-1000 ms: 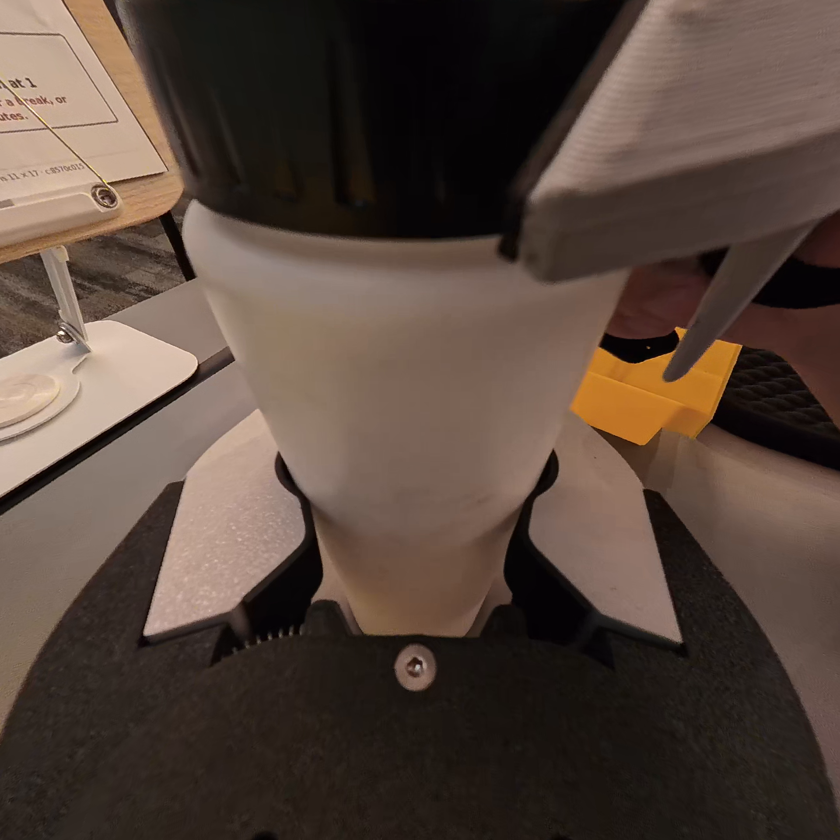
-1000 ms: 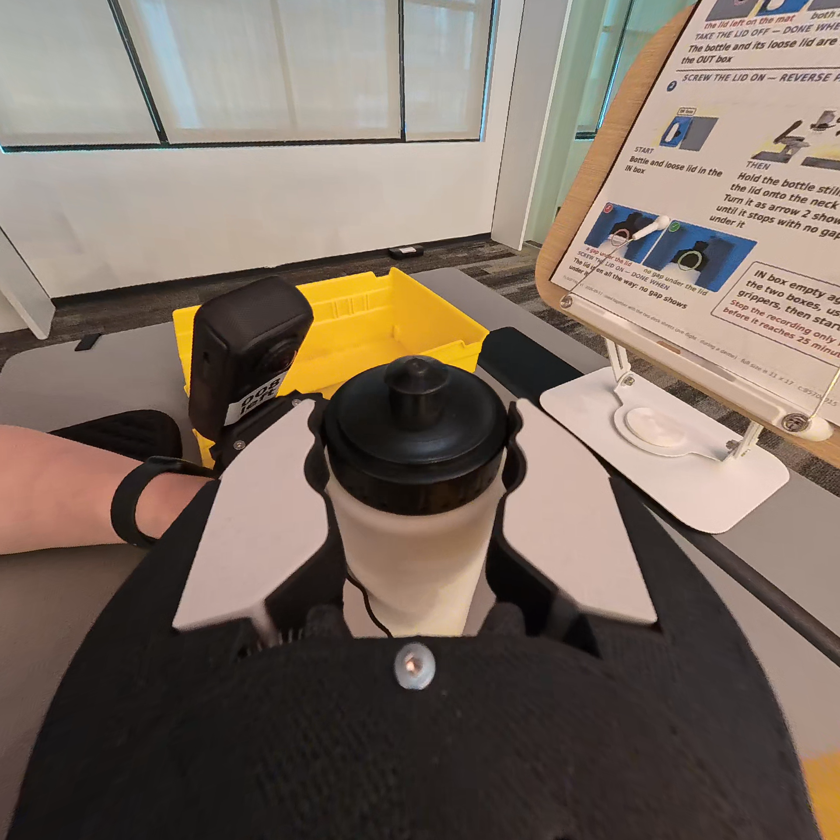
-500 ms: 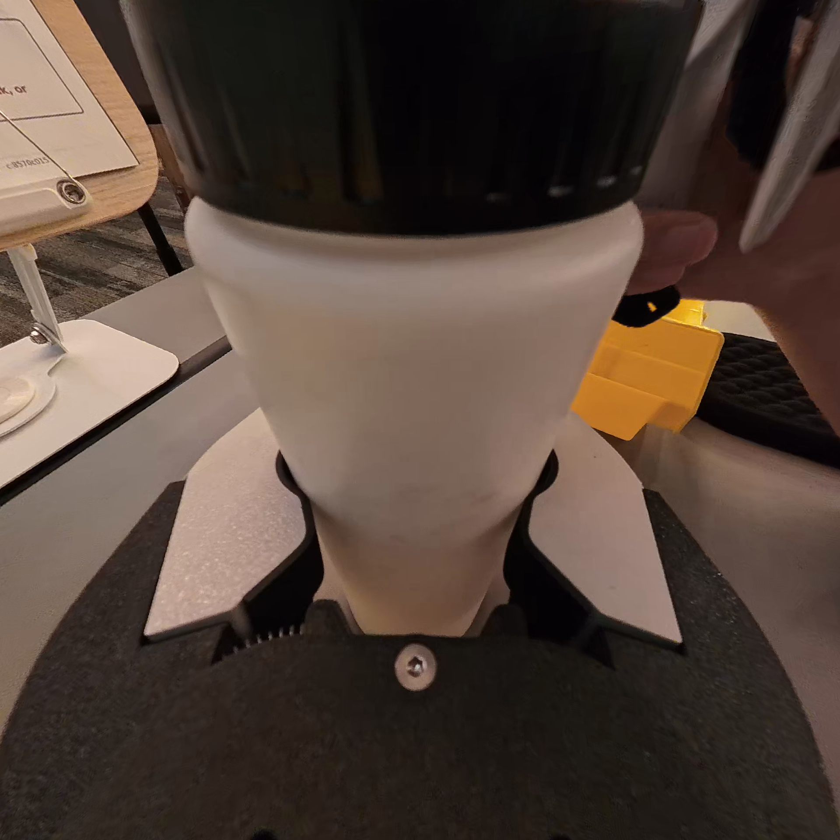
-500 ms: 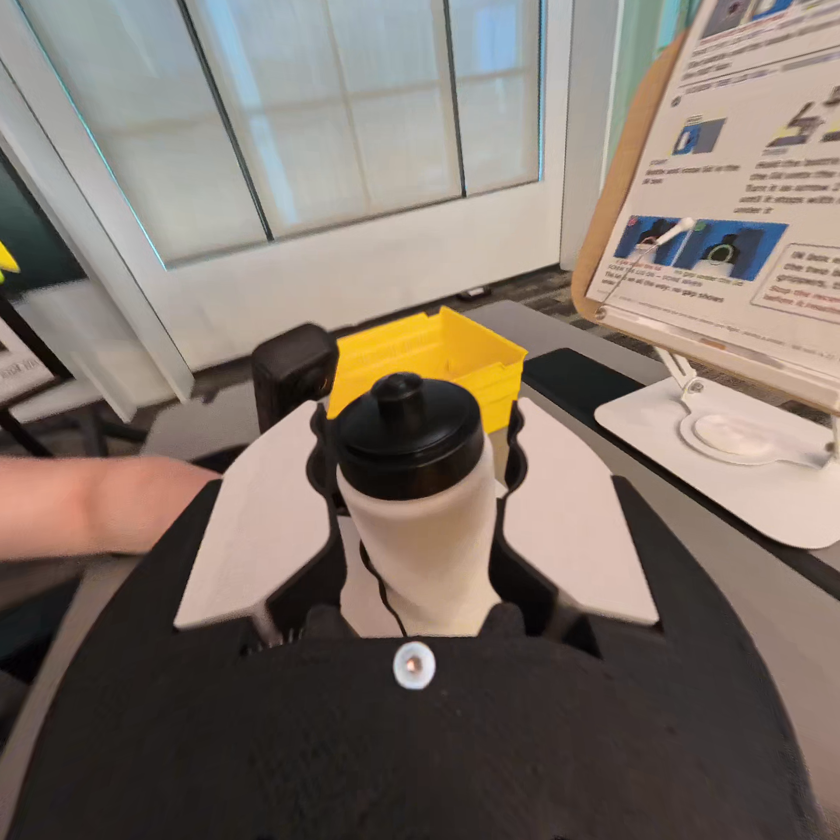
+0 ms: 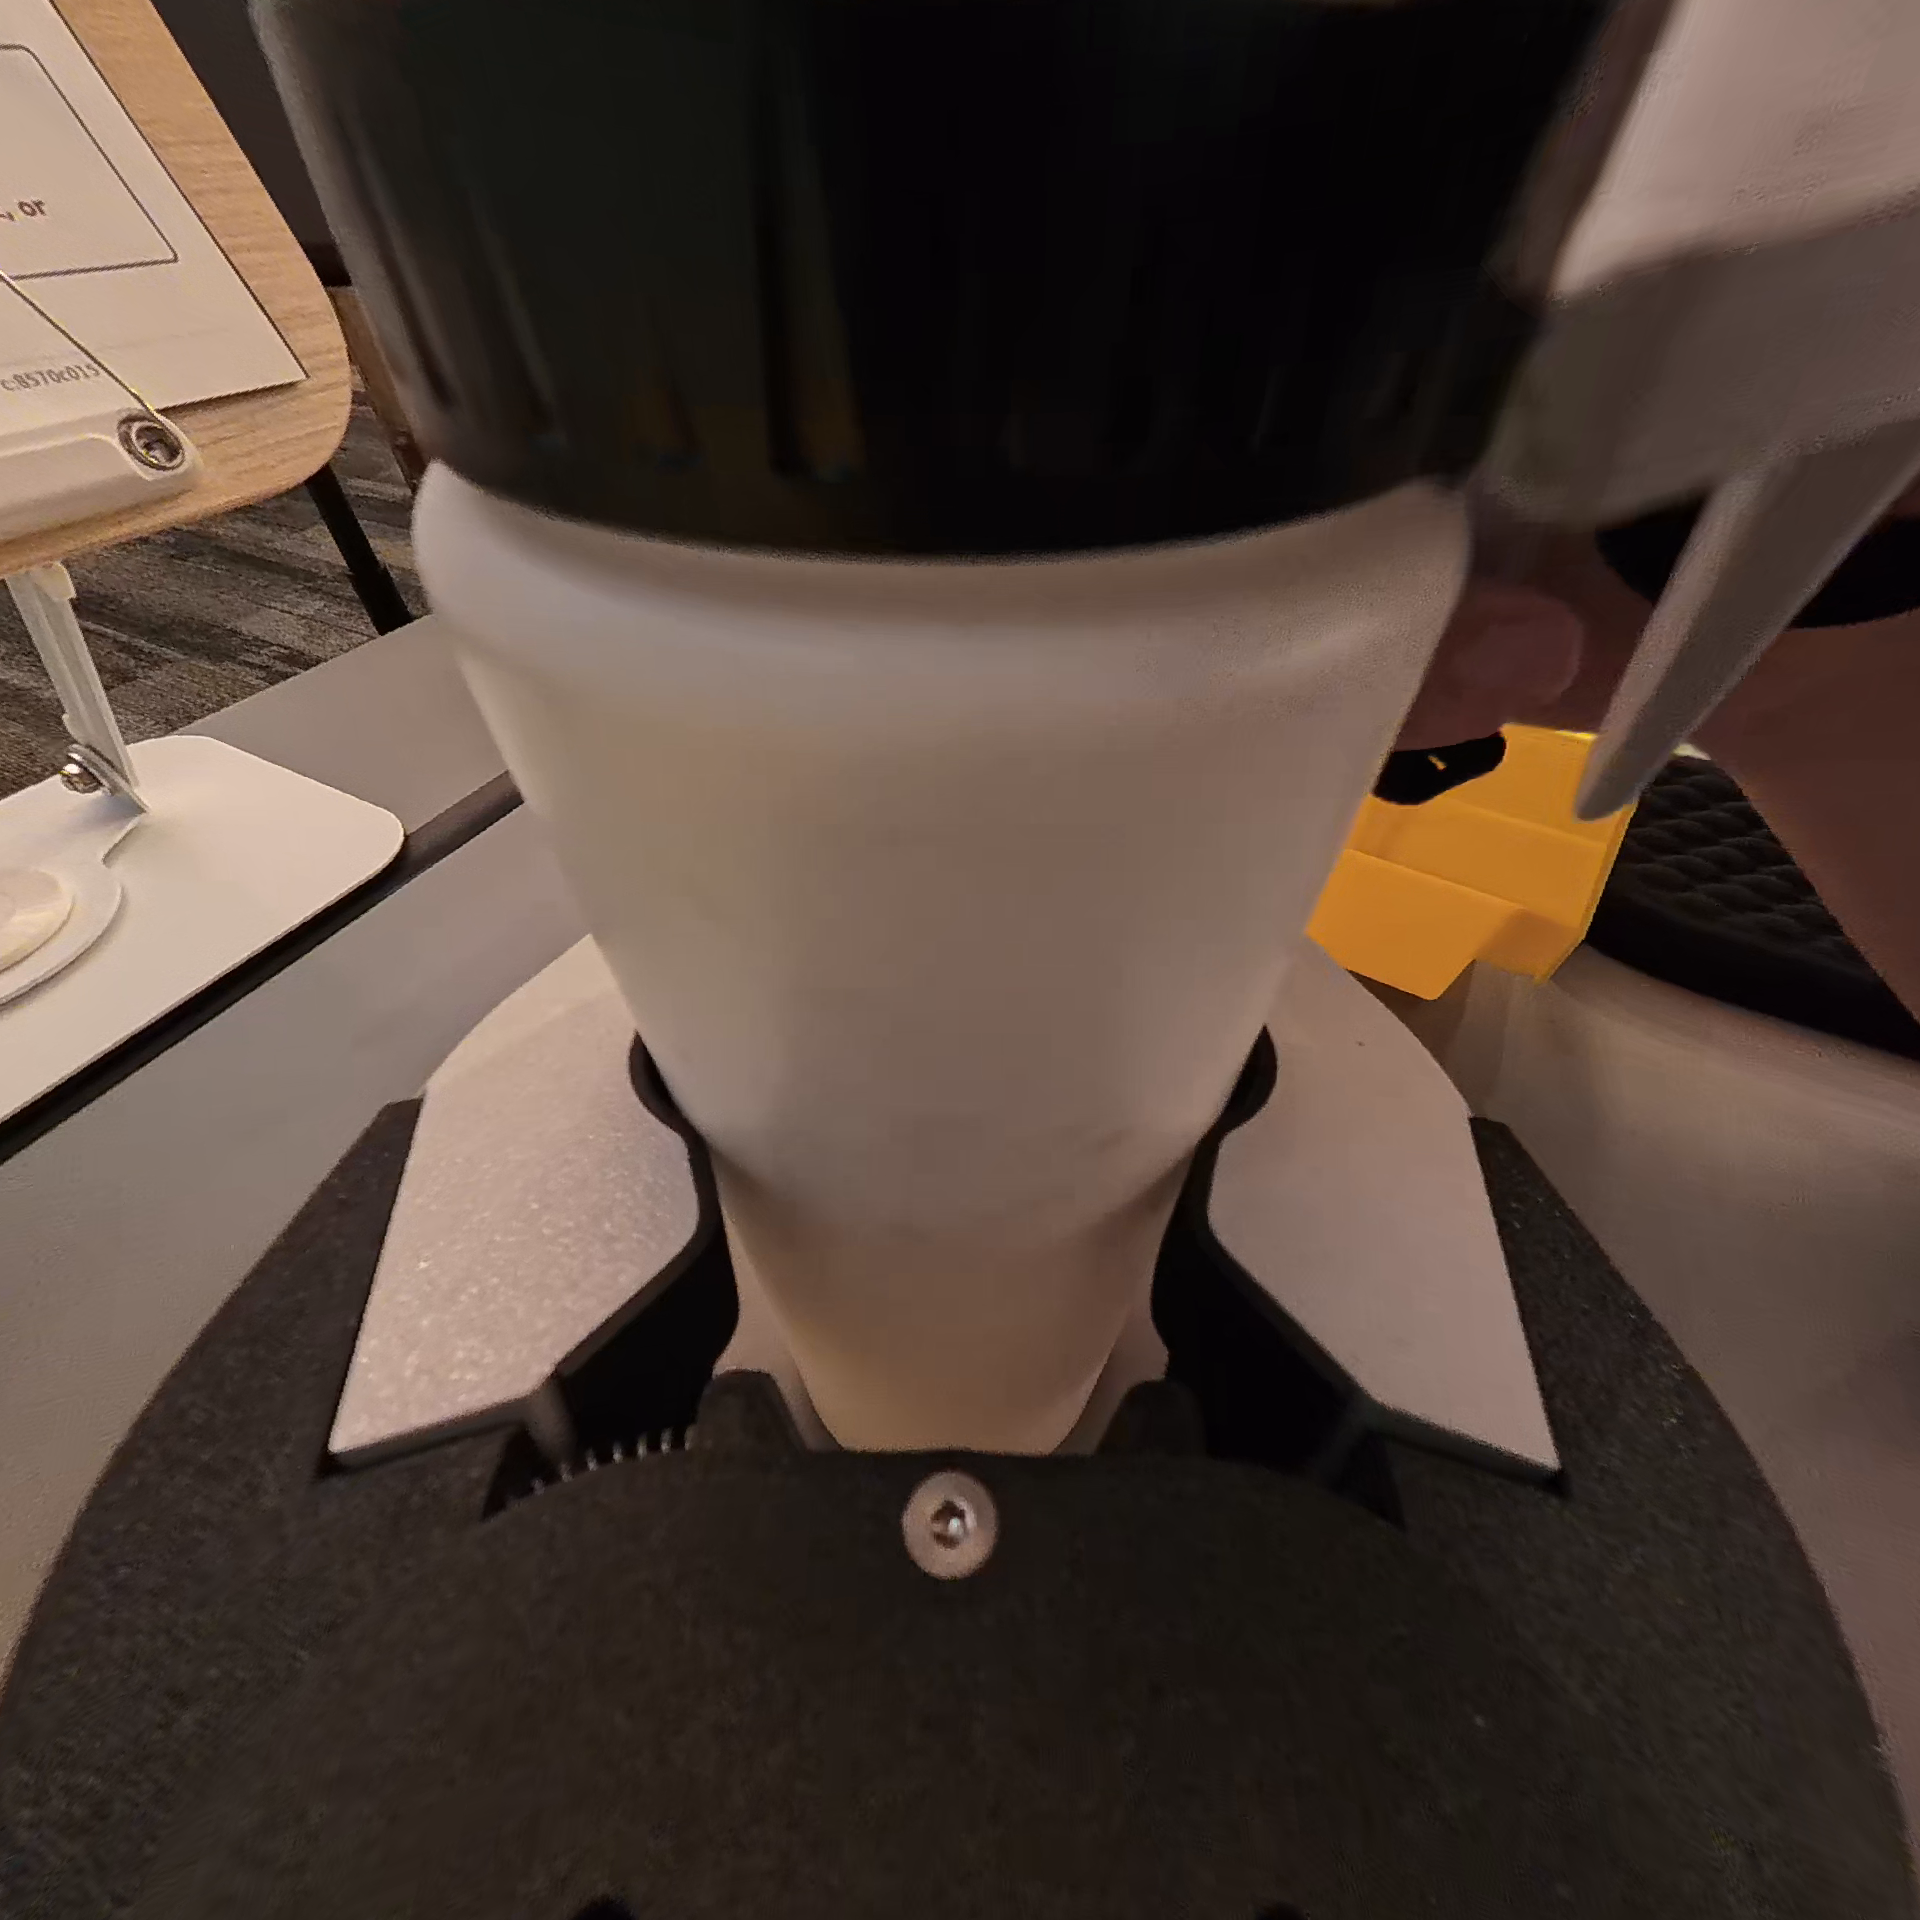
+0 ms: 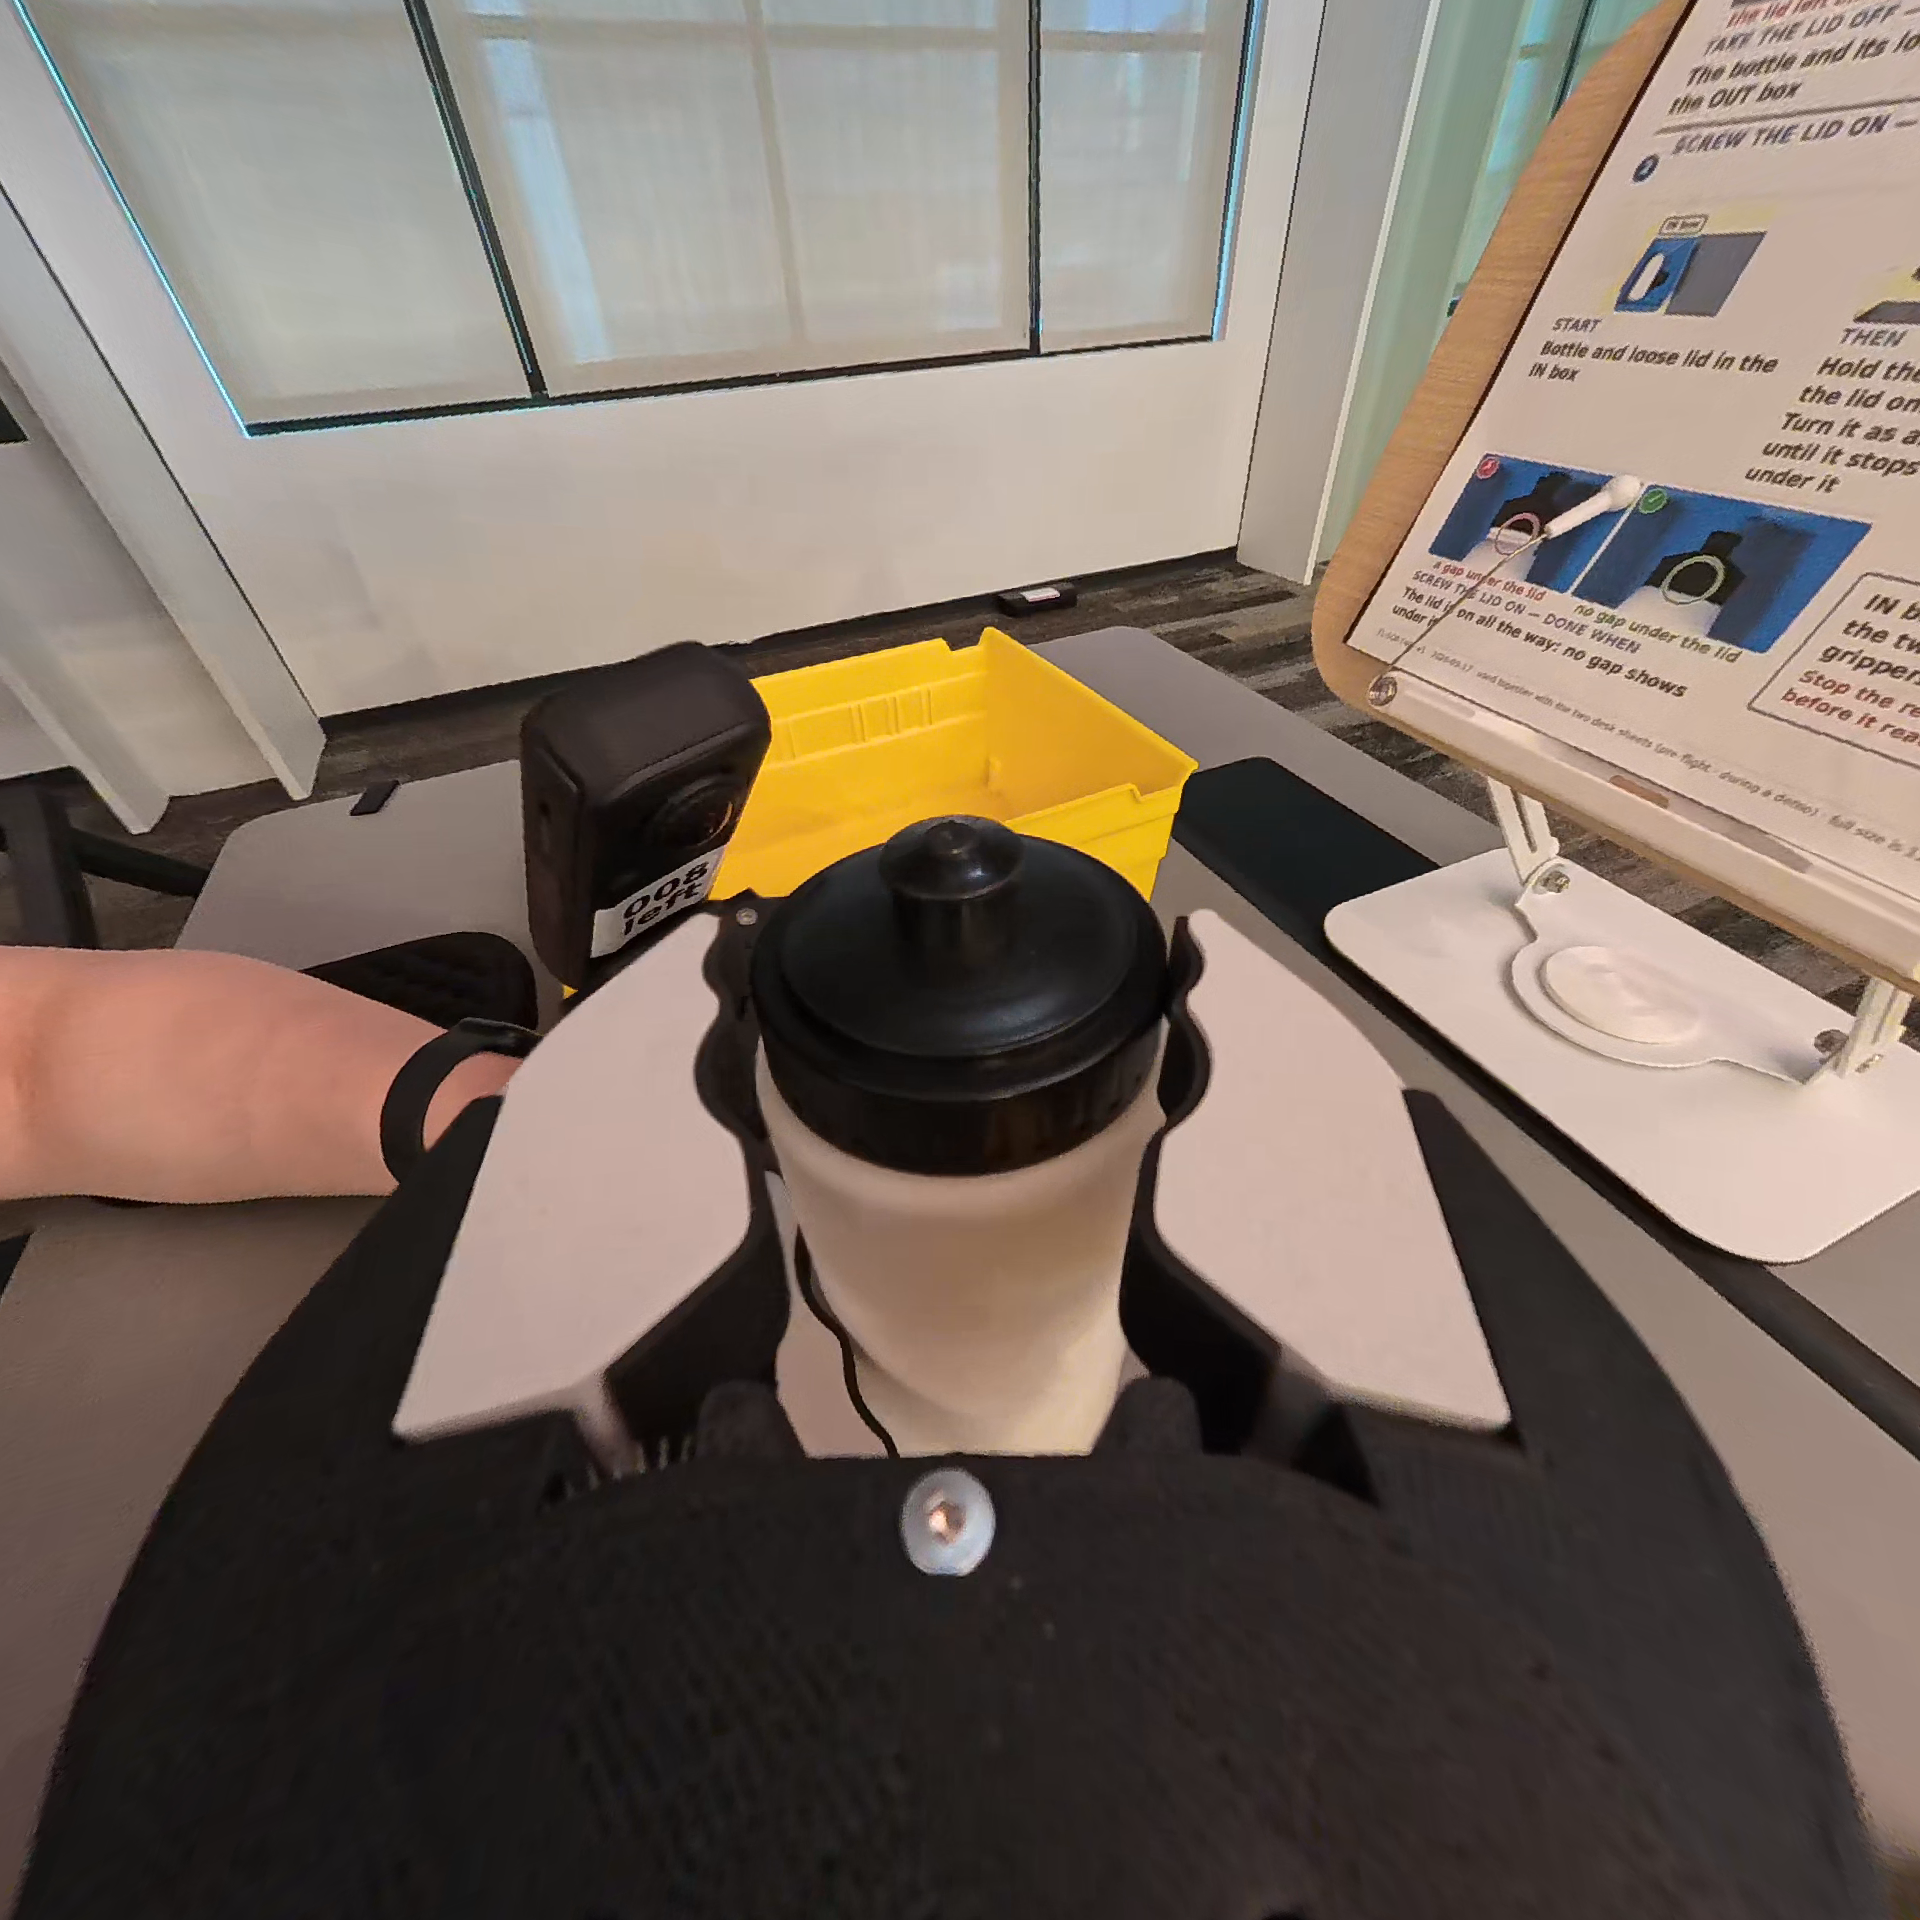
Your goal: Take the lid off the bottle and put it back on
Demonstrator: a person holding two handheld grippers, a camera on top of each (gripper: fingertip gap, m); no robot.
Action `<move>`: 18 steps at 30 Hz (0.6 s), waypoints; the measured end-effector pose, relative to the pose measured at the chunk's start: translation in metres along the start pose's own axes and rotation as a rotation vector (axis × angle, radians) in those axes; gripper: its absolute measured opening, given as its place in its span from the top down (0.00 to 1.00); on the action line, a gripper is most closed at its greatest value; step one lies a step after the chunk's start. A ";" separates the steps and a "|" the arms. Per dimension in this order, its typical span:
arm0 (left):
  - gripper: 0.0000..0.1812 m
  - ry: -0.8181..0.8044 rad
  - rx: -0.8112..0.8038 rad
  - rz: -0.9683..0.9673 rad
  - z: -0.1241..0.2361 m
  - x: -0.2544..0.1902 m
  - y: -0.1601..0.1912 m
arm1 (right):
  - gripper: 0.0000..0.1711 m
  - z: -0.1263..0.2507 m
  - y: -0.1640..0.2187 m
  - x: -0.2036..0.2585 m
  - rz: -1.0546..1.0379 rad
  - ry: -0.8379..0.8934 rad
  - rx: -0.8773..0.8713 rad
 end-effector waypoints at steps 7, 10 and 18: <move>0.44 0.004 0.003 -0.005 0.000 -0.001 0.000 | 0.55 -0.001 0.001 -0.001 0.021 0.021 0.011; 0.43 0.002 -0.022 -0.022 0.002 -0.001 -0.003 | 0.55 -0.002 0.001 0.002 0.019 0.004 0.007; 0.44 0.020 -0.047 -0.010 0.005 -0.003 -0.010 | 0.55 -0.002 0.000 0.004 -0.005 -0.027 -0.012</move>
Point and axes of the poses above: each gripper's, where its closed fingertips meet, z back along the fingers, y out of its underside, x = y × z across the jaws, the point moved 3 cm from there along z, back along the fingers, and after that the axes turned 7 degrees about y, right-handed, at the moved point
